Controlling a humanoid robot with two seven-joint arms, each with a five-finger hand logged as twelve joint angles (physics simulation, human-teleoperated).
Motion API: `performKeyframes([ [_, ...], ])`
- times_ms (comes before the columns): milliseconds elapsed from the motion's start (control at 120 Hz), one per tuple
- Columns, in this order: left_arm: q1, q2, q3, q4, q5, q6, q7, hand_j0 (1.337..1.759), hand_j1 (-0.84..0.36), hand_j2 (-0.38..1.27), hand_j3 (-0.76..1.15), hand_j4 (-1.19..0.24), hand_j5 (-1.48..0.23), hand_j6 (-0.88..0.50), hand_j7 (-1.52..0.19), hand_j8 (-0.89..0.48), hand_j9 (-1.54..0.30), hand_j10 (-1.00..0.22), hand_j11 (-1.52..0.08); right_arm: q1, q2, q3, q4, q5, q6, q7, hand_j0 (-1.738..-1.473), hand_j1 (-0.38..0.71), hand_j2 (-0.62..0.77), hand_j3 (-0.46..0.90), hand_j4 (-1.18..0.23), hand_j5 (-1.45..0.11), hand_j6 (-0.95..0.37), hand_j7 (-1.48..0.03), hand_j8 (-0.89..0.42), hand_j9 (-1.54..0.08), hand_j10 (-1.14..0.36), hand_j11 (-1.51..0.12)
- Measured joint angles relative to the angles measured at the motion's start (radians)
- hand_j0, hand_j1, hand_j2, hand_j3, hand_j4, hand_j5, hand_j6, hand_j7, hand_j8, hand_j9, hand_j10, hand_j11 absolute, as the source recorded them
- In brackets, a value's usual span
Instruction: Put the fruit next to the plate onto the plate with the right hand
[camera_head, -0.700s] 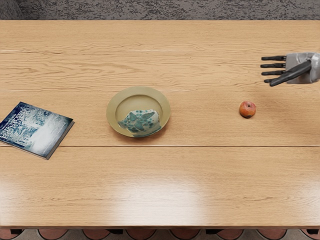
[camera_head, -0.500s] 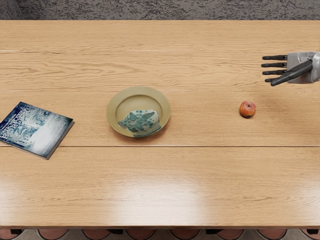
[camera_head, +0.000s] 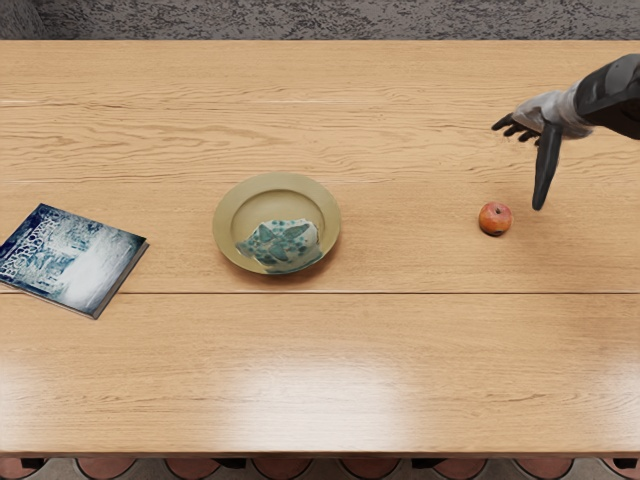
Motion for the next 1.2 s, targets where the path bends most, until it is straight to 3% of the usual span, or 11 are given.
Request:
performKeyframes([
  [117, 0.007, 0.000, -0.001, 0.000, 0.000, 0.000, 0.000, 1.658, 0.33, 0.00, 0.00, -0.02, -0.02, -0.02, -0.02, -0.02, -0.02, -0.02, -0.02, -0.009, -0.005, -0.073, 0.066, -0.017, -0.131, 0.000, -1.658, -0.35, 0.00, 0.00, 0.00, 0.00, 0.00, 0.00, 0.00, 0.00, 0.00, 0.00],
  [325, 0.018, 0.000, -0.002, 0.000, 0.000, 0.000, 0.000, 1.658, 0.33, 0.00, 0.00, -0.02, -0.02, -0.02, -0.02, -0.02, -0.02, -0.02, -0.02, -0.142, -0.141, -0.104, 0.287, -0.024, -0.442, 0.008, -1.658, -0.35, 0.00, 0.00, 0.00, 0.00, 0.00, 0.00, 0.00, 0.00, 0.00, 0.00],
  [433, 0.030, 0.000, -0.002, 0.000, 0.000, 0.000, 0.000, 1.658, 0.33, 0.00, 0.00, -0.02, -0.02, -0.02, -0.02, -0.02, -0.02, -0.02, -0.02, -0.174, -0.215, -0.105, 0.353, -0.018, -0.478, 0.094, -1.658, -0.35, 0.00, 0.00, 0.00, 0.00, -0.01, 0.00, 0.00, 0.00, 0.00, 0.00],
  [550, 0.031, 0.000, -0.002, -0.001, 0.000, 0.000, 0.000, 1.658, 0.33, 0.00, 0.00, -0.02, -0.02, -0.02, -0.02, -0.02, -0.02, -0.02, -0.02, -0.189, -0.247, -0.104, 0.374, -0.019, -0.521, 0.155, -1.658, -0.35, 0.00, 0.00, 0.00, 0.00, -0.01, 0.00, 0.00, 0.00, 0.00, 0.00],
  [633, 0.030, 0.000, -0.001, -0.002, 0.000, 0.000, 0.000, 1.658, 0.33, 0.00, 0.00, -0.02, -0.02, -0.02, -0.02, -0.02, -0.02, -0.02, -0.02, -0.234, -0.214, -0.100, 0.378, -0.035, -0.702, 0.289, -1.658, -0.35, 0.00, 0.00, 0.00, 0.00, -0.01, 0.00, 0.00, 0.00, 0.00, 0.00],
  [717, 0.030, 0.000, -0.001, -0.002, 0.000, 0.000, 0.000, 1.658, 0.33, 0.00, 0.00, -0.02, -0.02, -0.02, -0.02, -0.02, -0.02, -0.02, -0.02, -0.269, -0.197, -0.098, 0.380, -0.044, -0.795, 0.366, -1.658, -0.35, 0.00, 0.00, 0.00, 0.00, -0.01, 0.00, 0.00, 0.00, 0.00, 0.00],
  [1033, 0.031, 0.000, -0.002, -0.003, 0.000, 0.000, 0.000, 1.658, 0.33, 0.00, 0.00, -0.02, -0.02, -0.02, -0.02, -0.02, -0.02, -0.02, -0.02, -0.399, -0.228, -0.095, 0.403, -0.042, -0.866, 0.469, -1.658, -0.35, 0.00, 0.00, 0.00, 0.00, 0.00, 0.00, 0.00, 0.00, 0.00, 0.00],
  [1200, 0.030, 0.000, -0.002, -0.003, -0.001, 0.000, 0.000, 1.658, 0.33, 0.00, 0.00, -0.02, -0.02, -0.02, -0.02, -0.02, -0.02, -0.02, -0.02, -0.426, -0.251, -0.094, 0.406, -0.017, -0.861, 0.565, -1.658, -0.35, 0.00, 0.00, 0.00, 0.00, 0.00, 0.00, 0.00, 0.00, 0.00, 0.00],
])
